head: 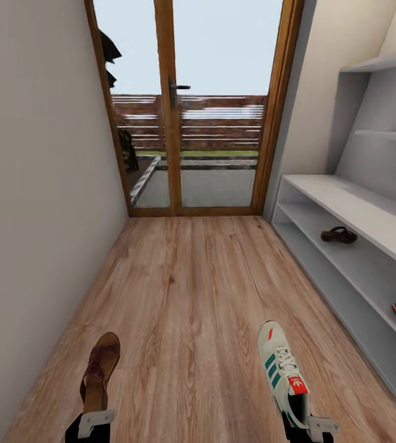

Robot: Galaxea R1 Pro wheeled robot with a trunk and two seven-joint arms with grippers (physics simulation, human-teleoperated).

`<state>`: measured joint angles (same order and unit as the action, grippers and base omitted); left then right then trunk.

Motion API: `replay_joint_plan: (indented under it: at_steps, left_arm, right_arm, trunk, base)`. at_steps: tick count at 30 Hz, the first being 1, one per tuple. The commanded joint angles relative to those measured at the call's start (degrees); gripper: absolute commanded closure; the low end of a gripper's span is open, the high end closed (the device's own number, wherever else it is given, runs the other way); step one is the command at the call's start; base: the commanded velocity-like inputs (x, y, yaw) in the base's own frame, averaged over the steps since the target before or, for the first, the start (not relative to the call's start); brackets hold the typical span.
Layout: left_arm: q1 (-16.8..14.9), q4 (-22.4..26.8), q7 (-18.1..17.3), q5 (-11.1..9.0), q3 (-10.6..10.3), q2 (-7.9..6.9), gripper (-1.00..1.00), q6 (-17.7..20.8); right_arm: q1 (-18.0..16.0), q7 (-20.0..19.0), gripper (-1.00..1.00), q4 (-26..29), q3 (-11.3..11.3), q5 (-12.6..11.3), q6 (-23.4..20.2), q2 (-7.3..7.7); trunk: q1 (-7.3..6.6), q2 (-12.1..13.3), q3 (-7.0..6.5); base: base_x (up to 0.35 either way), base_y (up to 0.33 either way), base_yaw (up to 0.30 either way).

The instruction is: Pick up the two gym shoes and the two sandals from the corridor floor and place them onto the hallstand (shoe rack) in the corridor, making sure they are on the rack and not on the floor. Arrange them so the two gym shoes are next to each other and the two sandals are next to each other.

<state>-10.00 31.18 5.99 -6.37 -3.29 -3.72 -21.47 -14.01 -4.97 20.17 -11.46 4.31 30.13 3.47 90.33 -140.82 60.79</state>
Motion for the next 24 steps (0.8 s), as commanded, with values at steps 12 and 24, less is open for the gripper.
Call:
replay_joint_plan:
  at_steps: [12,24]
  left_arm:
    - [0.0,0.0,0.3,-0.3,-0.3,-0.06,1.0,-0.2]
    - [0.0,0.0,0.3,-0.4,-0.4,-0.06,1.0,-0.2]
  right_arm:
    - [0.0,-0.4,1.0,0.0,-0.5,0.4,0.2,-0.05]
    - [0.0,-0.4,1.0,0.0,-0.5,0.4,0.3,0.04]
  trunk:
    - [0.02,0.0,0.05]
    - [0.02,0.0,0.05]
  base:
    - [0.338,0.0,-0.031]
    - [0.338,0.0,-0.001]
